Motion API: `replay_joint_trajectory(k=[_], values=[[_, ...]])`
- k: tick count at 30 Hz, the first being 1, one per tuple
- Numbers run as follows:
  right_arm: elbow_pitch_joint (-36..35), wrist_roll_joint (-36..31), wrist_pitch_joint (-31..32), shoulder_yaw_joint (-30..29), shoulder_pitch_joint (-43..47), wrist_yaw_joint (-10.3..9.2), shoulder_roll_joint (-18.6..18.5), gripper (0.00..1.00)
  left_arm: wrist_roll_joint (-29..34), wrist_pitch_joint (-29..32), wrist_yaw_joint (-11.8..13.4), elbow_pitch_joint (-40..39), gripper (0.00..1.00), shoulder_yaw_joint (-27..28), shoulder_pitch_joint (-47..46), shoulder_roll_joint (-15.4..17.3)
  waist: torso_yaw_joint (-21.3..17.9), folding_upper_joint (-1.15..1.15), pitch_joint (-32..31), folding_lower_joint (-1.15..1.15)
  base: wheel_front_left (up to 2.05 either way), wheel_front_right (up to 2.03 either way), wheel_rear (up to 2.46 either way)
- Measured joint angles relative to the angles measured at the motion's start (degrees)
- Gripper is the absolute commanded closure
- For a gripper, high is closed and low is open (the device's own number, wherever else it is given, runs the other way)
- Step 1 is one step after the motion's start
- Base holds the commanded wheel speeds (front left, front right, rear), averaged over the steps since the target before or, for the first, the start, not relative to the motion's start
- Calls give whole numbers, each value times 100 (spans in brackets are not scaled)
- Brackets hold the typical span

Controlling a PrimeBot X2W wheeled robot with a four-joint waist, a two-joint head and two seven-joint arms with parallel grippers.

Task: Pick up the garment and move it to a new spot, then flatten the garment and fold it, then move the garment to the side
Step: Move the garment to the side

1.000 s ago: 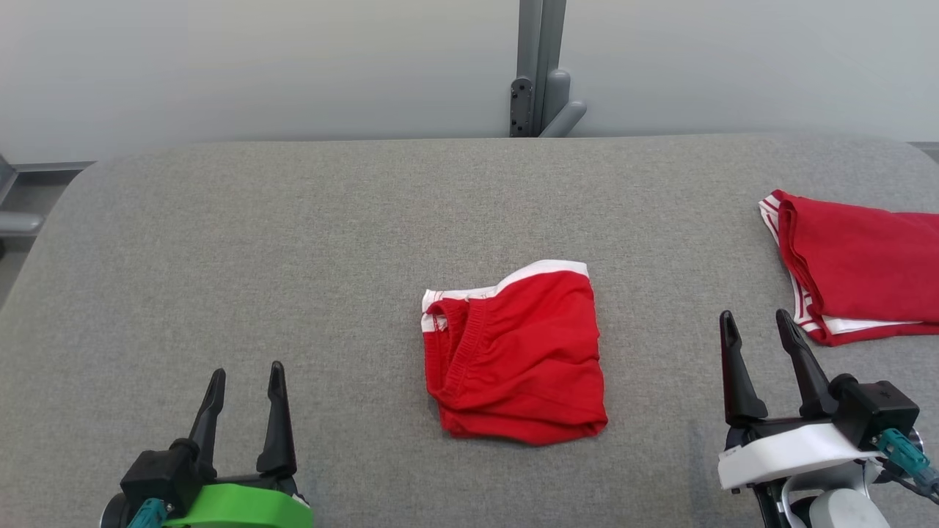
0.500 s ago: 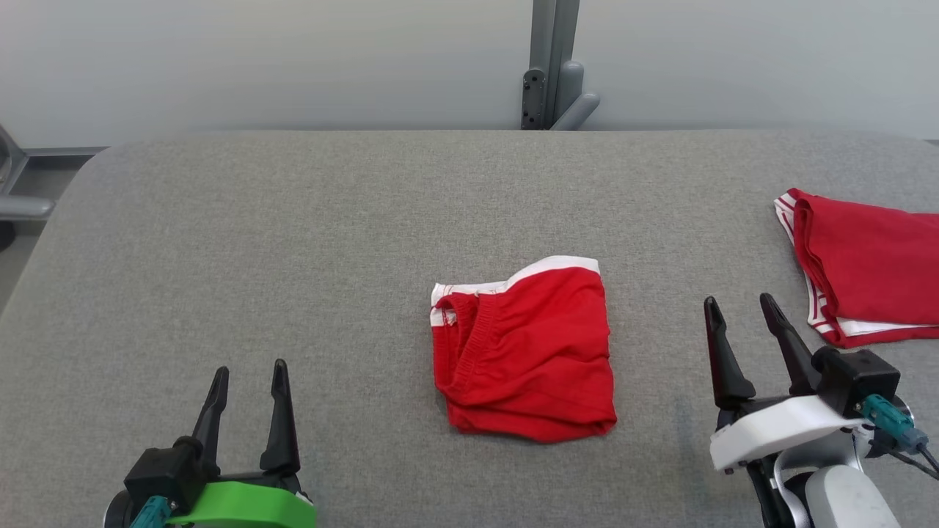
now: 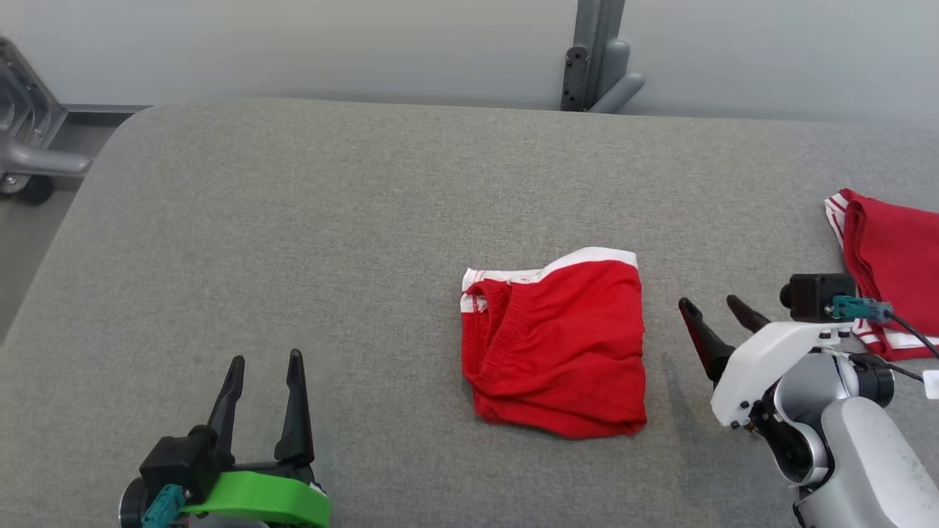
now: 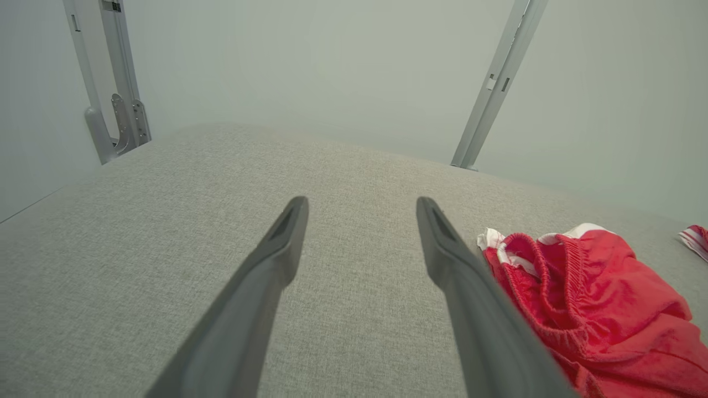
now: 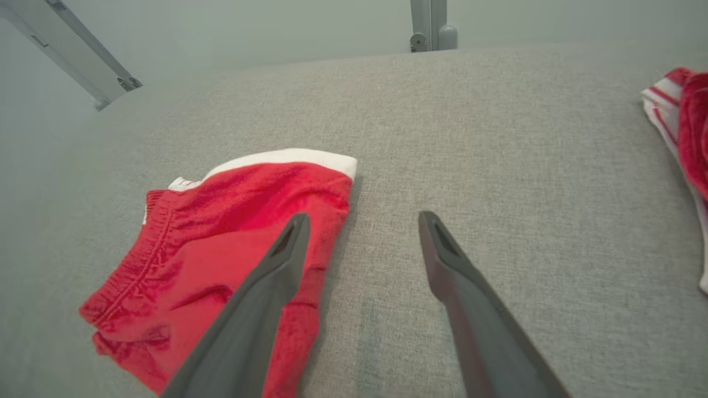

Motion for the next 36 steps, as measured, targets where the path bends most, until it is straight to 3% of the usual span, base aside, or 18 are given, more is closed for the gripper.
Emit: replay_joint_trajectory(k=[5, 12, 24, 25, 26, 27, 28, 36], values=[[553, 982, 761, 296, -315, 0, -342, 0, -3, 0, -15, 38, 0, -35, -28, -12, 247, 0, 81, 0, 0, 0, 0], [1236, 1993, 1249, 339, -750, -1, -398, 0, -2, 0, -43, 45, 0, -71, -105, -19, 504, 0, 255, 0, 0, 0, 0], [1925, 2668, 1686, 673, -1204, 0, -446, 0, 5, 0, -73, 107, 0, -65, -228, -21, 771, 0, 525, 0, 0, 0, 0], [1923, 2681, 1683, 732, -1224, 0, -461, 18, 5, 0, -74, 104, 0, -63, -237, -21, 775, 0, 535, 0, 0, 0, 0], [1918, 2695, 1655, 779, -1233, 0, -477, 53, 5, 0, -74, 102, 0, -62, -240, -22, 774, 0, 543, 0, 0, 0, 0], [1914, 2697, 1623, 840, -1234, 0, -499, 71, 5, 0, -74, 103, 0, -56, -240, -22, 770, 0, 549, 0, 0, 0, 0], [1906, 2702, 1583, 900, -1236, 0, -528, 100, 4, 0, -73, 103, 0, -52, -242, -22, 762, 0, 556, 0, 0, 0, 0], [1758, 2827, 1314, 1235, -1289, 0, -754, 100, -3, 0, -40, 38, 0, -42, -268, -25, 586, 0, 607, 0, 0, 0, 0]])
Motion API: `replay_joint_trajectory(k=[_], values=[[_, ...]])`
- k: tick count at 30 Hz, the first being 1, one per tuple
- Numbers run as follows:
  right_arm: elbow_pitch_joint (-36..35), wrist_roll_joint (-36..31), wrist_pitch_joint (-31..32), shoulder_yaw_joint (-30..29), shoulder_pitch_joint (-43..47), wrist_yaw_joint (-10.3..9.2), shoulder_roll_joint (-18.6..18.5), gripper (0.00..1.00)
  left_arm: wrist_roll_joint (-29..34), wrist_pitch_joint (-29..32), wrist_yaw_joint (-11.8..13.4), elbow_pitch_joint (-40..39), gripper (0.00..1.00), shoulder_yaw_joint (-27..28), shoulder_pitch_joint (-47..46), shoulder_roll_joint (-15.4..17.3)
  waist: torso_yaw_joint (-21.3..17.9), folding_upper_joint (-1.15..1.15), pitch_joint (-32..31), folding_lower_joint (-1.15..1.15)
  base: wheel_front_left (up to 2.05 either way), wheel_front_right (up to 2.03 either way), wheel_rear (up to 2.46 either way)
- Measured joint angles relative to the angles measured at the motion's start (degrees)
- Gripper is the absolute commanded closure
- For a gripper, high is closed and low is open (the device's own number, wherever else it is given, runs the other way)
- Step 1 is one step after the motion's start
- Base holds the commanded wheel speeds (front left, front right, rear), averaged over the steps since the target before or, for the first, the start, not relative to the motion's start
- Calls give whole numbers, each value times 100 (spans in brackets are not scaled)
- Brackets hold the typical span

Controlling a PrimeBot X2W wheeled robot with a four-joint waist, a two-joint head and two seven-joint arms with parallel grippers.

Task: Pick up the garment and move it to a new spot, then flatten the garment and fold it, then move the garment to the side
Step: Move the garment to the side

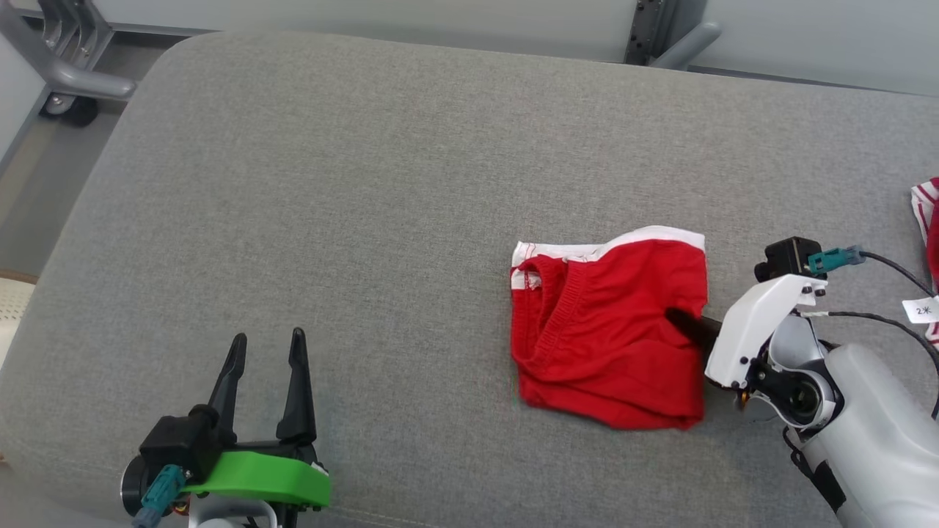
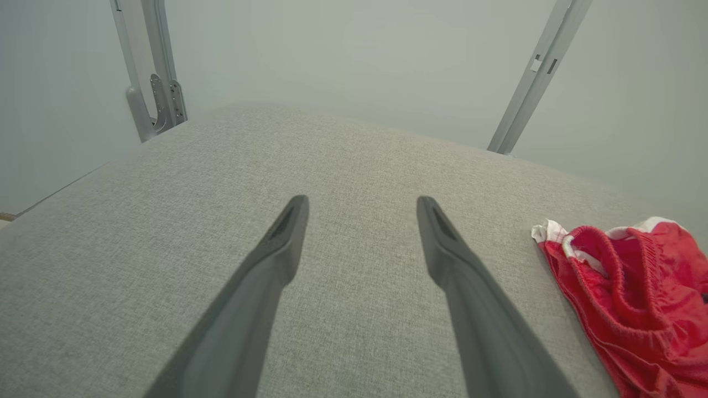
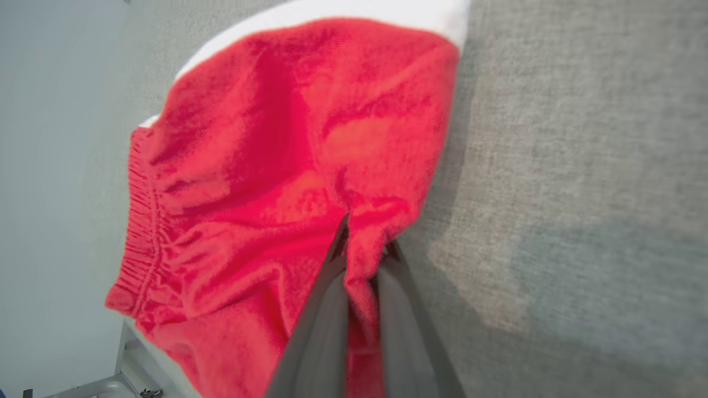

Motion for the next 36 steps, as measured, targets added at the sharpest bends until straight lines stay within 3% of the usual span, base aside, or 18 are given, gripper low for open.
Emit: replay_joint_trajectory(k=[12, 27, 36], values=[[-449, -74, 43, 125, -271, 0, -839, 100, 36, 0, -47, -127, 0, -193, -143, -4, -722, 0, 85, 0, 0, 0, 0], [-950, -255, 201, -40, -541, 0, -1057, 100, 179, -1, -152, -87, 0, -485, -599, -8, -1830, 0, 429, 0, 0, 0, 0], [-1131, -665, 398, -234, -872, 0, -1336, 100, 207, 0, -185, -27, 0, -541, -634, -9, -1954, 0, 535, 0, 0, 0, 0]])
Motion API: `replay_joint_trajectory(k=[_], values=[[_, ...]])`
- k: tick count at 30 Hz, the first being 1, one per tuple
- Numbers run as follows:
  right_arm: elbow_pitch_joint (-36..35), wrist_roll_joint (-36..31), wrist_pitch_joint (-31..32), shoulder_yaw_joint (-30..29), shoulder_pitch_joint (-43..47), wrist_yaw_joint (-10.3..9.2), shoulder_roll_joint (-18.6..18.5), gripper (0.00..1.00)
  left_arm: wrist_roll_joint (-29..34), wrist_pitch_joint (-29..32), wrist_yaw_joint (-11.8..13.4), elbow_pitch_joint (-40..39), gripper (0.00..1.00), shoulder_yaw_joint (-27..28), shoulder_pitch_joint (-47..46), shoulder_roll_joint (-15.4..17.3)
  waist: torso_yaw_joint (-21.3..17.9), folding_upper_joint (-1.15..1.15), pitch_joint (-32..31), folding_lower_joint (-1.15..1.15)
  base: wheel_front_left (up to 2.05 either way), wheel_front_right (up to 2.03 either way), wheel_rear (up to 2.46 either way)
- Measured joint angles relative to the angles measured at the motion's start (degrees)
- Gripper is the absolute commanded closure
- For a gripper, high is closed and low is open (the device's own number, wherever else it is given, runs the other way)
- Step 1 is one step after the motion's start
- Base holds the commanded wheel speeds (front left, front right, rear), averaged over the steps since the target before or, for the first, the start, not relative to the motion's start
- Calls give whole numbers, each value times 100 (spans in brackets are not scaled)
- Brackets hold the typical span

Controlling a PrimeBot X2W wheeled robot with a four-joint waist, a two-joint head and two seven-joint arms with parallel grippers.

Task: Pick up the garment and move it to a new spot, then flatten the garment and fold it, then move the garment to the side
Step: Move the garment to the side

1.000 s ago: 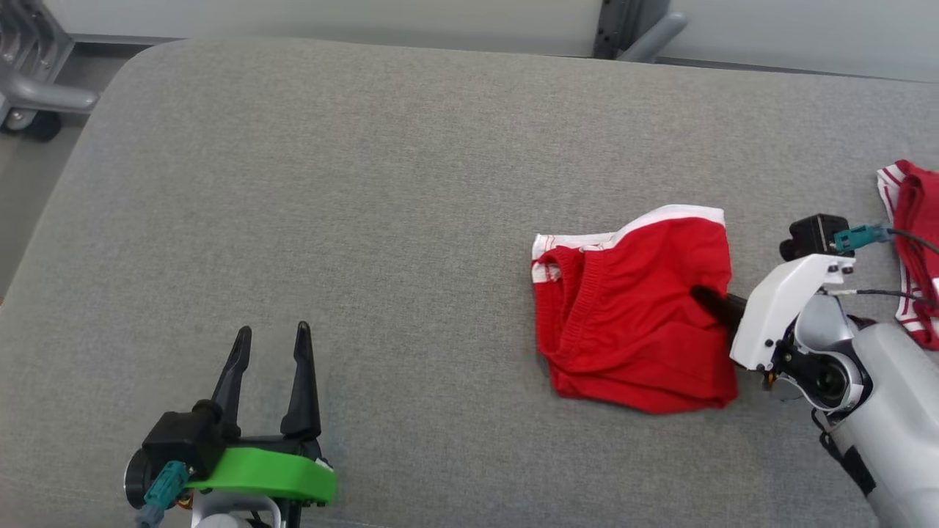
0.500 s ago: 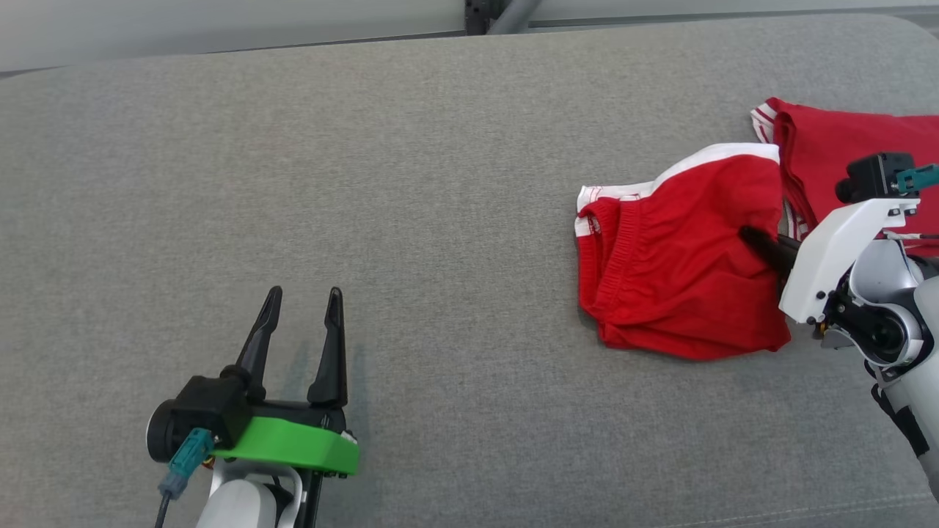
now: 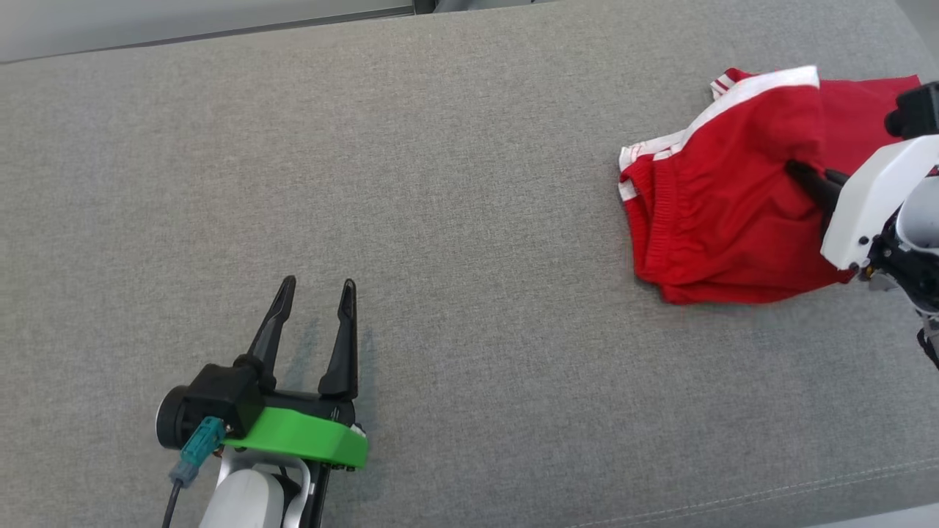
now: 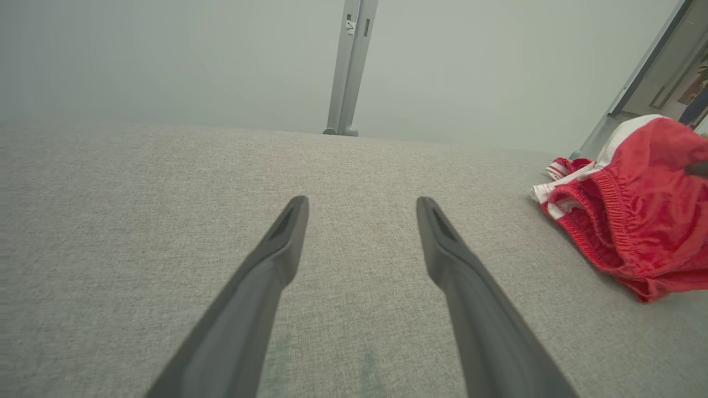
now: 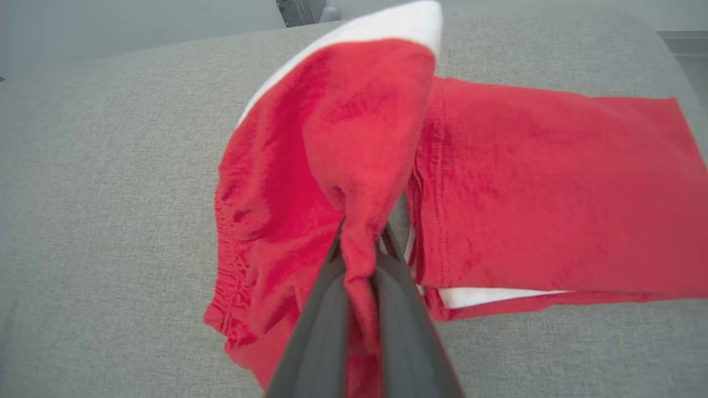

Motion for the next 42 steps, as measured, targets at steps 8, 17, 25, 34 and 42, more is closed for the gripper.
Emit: replay_joint_trajectory(k=[8, 17, 25, 34, 42], values=[[63, -454, 331, -189, -564, 0, -286, 100, 12, 0, -11, -26, 0, -40, -4, 1, 225, 0, 48, 0, 0, 0, 0], [209, -803, 684, -471, -748, 0, -842, 100, 12, -1, -11, -192, 0, -81, 5, 1, 459, 0, 100, 0, 0, 0, 0], [968, -1503, 156, -671, -934, 0, -957, 100, 101, 15, -24, -255, 0, -222, -61, 45, 563, 0, 330, 0, 0, 0, 0], [1903, -2238, -619, -701, -1124, 3, -1042, 100, 159, 144, -22, -420, 0, -290, -125, 201, 709, 0, 623, 0, 0, 0, 0], [2614, -2817, -1043, -650, -1478, 4, -976, 100, 212, 287, -15, -592, 0, -415, -126, 260, 715, 0, 827, 0, 0, 0, 0]])
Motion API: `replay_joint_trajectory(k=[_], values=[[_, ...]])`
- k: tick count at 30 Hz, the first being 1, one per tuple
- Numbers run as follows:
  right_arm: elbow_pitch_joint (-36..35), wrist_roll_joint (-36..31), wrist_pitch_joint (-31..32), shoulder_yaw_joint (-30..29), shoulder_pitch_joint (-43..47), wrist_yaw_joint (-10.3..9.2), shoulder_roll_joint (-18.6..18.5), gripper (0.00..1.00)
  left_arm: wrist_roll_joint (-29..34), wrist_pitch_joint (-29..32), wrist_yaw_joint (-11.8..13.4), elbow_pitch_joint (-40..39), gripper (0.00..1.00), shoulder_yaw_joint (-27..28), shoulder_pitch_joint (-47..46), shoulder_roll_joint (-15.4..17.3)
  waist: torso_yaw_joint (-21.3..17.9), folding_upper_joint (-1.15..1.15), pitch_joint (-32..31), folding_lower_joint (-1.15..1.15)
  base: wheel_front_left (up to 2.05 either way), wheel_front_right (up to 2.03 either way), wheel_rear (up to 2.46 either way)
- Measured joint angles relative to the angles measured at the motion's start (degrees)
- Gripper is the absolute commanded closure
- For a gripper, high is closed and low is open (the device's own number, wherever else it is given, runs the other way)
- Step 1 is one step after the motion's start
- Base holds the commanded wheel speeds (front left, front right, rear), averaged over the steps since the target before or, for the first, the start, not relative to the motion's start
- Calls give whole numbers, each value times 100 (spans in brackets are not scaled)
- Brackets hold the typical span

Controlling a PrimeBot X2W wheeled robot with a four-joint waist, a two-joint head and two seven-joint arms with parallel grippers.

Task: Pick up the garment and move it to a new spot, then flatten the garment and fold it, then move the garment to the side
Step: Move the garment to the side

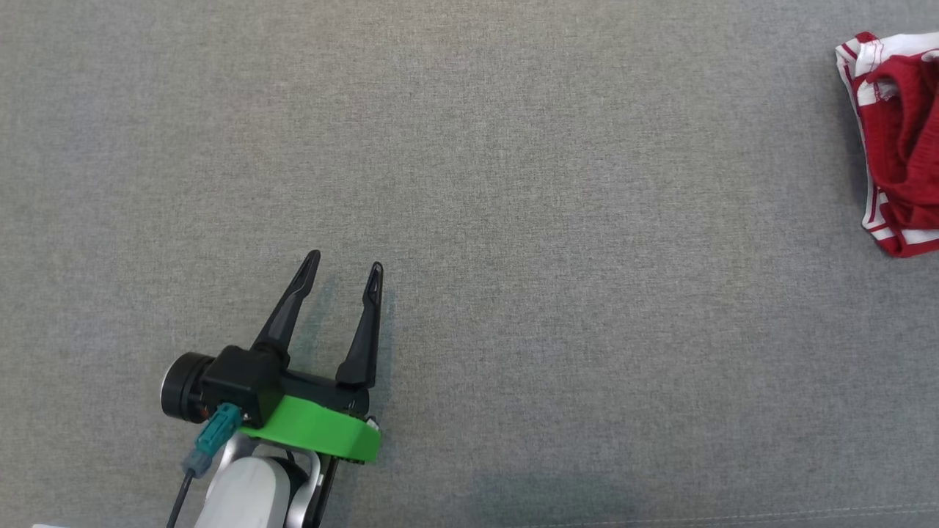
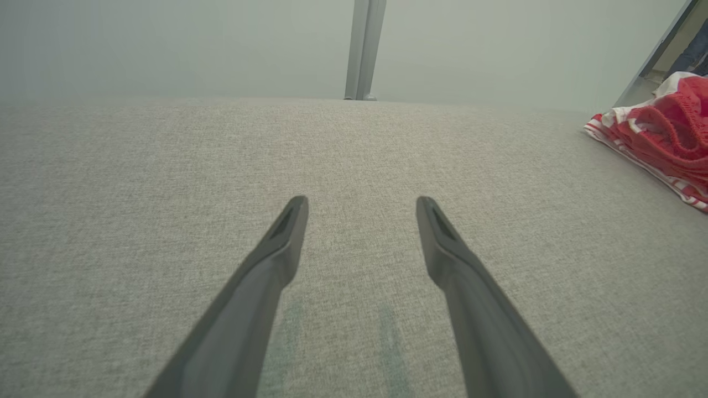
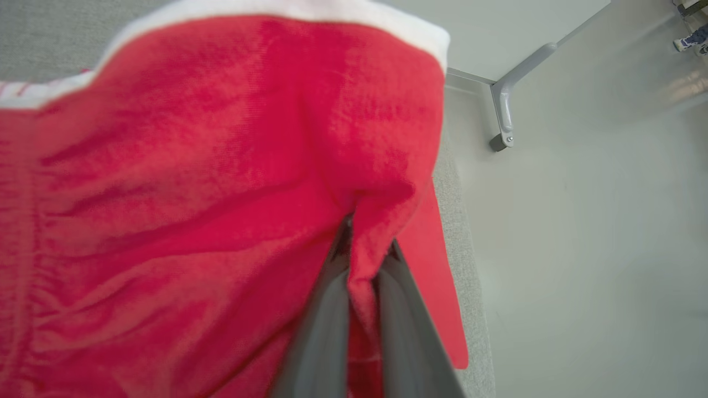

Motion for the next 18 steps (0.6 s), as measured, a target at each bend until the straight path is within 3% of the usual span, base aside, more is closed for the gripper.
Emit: replay_joint_trajectory(k=[3, 4, 5, 6, 18], values=[[135, -260, -170, 44, -127, 1, 77, 100, 9, 37, 5, -35, 0, -32, 0, 26, -34, 0, 23, 0, 0, 0, 0], [182, -391, -275, 41, -168, 1, 77, 80, 18, 46, 7, -44, 0, -43, 0, 32, -45, 0, 30, 0, 0, 0, 0], [218, -556, -387, 31, -200, 1, 74, 14, 21, 51, 8, -56, 0, -49, 0, 33, -57, 0, 37, 0, 0, 0, 0], [253, -689, -455, 38, -229, 1, 69, 0, 21, 52, 16, -69, 0, -57, 0, 35, -68, 0, 41, 0, 0, 0, 0], [778, -1158, -1106, -227, -445, 1, 372, 0, 12, 94, 76, -76, 0, -107, -5, 74, -177, 0, 18, 0, 0, 0, 0]])
